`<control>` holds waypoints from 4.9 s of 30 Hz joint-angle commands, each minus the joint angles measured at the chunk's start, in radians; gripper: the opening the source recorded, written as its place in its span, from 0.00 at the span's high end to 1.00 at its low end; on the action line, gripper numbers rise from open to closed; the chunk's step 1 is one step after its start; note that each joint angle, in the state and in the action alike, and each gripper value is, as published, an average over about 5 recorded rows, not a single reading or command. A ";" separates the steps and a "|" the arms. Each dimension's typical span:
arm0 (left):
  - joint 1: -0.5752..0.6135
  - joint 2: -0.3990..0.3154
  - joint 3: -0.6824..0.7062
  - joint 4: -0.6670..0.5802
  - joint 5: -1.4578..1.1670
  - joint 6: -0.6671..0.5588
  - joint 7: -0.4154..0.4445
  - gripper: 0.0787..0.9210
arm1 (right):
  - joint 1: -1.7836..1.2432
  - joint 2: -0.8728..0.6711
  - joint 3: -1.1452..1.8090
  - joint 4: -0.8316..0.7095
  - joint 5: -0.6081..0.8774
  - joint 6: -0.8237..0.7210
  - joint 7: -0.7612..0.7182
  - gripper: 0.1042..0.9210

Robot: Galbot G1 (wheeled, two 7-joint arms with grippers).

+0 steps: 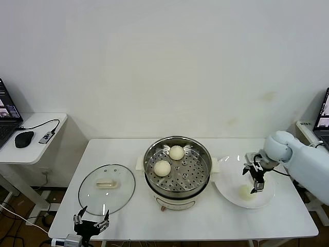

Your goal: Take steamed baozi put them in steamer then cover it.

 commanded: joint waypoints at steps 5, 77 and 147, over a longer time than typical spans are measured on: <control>0.002 0.003 0.001 0.006 0.001 0.000 0.002 0.12 | -0.075 0.036 0.050 -0.044 -0.059 0.000 0.025 0.12; -0.042 0.003 -0.005 0.012 0.004 -0.012 -0.018 0.12 | 0.738 0.205 -0.402 -0.001 0.433 0.402 -0.126 0.45; -0.019 -0.032 -0.016 -0.033 0.033 -0.024 -0.026 0.12 | 0.531 0.457 -0.547 0.159 0.018 0.840 0.086 0.42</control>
